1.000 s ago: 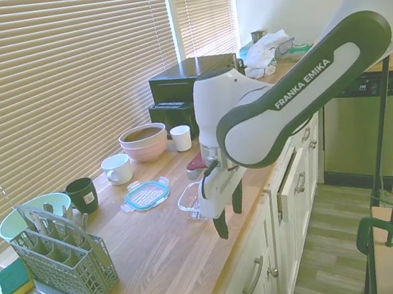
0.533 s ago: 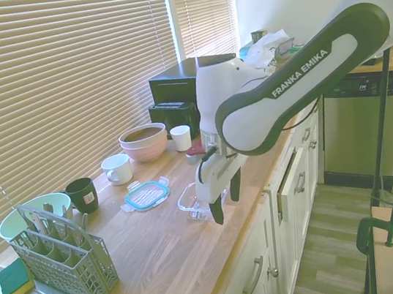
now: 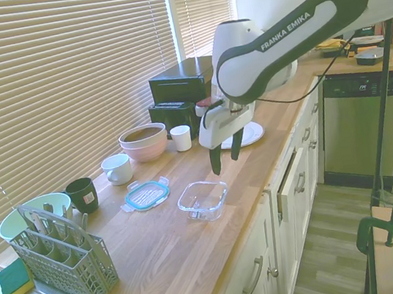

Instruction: Cover the lid of the food container

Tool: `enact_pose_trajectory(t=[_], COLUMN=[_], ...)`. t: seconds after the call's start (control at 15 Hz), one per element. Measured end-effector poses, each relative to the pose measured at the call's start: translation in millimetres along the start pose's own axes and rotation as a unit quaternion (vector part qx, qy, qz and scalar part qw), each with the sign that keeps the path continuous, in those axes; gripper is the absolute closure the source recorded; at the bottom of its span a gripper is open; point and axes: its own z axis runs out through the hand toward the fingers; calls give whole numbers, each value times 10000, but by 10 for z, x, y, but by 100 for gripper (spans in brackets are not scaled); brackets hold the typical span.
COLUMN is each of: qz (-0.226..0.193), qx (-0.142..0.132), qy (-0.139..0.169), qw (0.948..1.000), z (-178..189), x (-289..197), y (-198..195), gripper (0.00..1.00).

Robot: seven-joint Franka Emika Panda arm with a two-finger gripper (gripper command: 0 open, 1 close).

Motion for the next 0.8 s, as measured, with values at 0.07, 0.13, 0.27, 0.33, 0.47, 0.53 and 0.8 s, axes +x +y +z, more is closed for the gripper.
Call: enact_pose_trajectory(t=[0.07, 0.13, 0.27, 0.33, 0.47, 0.53, 0.8], qz=[31, 52, 77, 100, 140, 138, 56], qx=[9, 29, 70, 105, 204, 261, 497], qy=[-3, -15, -42, -50, -43, -35, -43], qw=[10000, 10000, 9999, 9999, 9997, 9996, 9987], z=[13, 40, 121, 156, 208, 233, 408], x=[93, 192, 416, 546, 826, 968, 1385], y=[-63, -147, -315, -366, -446, -481, -696], gripper=[0, 0, 0, 0, 0, 0, 0])
